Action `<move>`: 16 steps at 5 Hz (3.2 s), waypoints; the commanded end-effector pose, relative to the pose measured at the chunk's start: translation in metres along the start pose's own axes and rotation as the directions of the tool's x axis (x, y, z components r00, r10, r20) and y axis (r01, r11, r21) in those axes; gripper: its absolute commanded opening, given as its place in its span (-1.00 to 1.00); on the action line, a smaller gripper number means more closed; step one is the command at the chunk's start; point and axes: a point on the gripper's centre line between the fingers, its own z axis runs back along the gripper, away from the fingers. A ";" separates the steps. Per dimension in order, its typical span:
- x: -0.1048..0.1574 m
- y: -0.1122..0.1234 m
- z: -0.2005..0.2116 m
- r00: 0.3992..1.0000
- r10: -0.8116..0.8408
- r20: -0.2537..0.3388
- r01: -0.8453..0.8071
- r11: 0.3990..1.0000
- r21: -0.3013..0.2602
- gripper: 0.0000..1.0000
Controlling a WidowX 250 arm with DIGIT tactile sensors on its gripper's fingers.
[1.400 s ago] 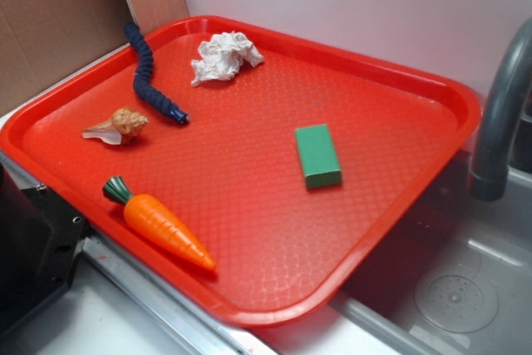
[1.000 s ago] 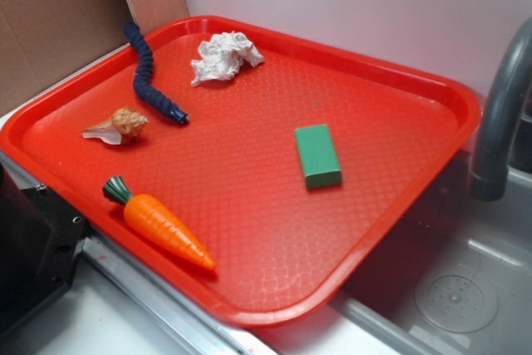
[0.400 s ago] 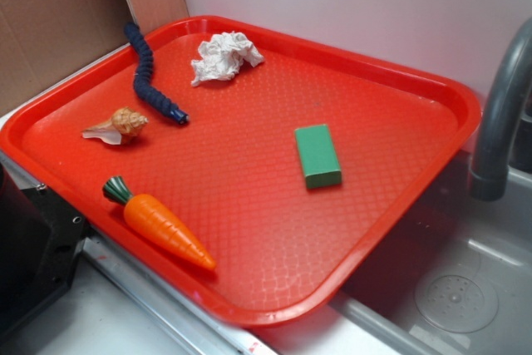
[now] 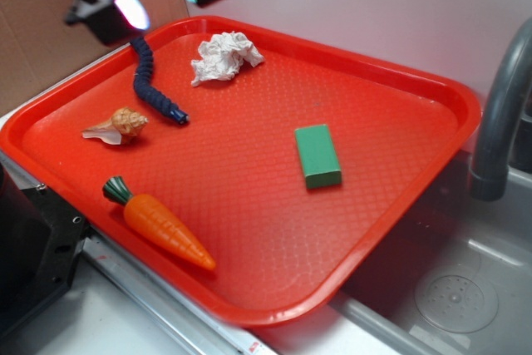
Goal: Grab the green block.
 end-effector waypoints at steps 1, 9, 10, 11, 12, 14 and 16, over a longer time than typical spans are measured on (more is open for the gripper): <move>0.012 -0.043 -0.063 1.000 0.024 -0.012 -0.023 0.998 0.056 1.00; -0.013 -0.038 -0.135 0.998 -0.042 -0.038 0.051 0.967 0.251 -1.00; -0.004 -0.038 -0.091 0.954 -0.265 -0.141 0.290 0.935 0.202 -1.00; 0.012 -0.030 -0.047 0.915 -0.378 -0.141 0.396 0.908 0.137 -1.00; 0.028 -0.020 -0.008 0.853 -0.485 -0.195 0.510 0.854 0.104 -1.00; 0.042 0.011 0.042 0.777 -0.610 -0.153 0.622 0.782 0.042 -1.00; 0.034 0.020 0.048 0.767 -0.615 -0.181 0.632 0.773 0.051 -1.00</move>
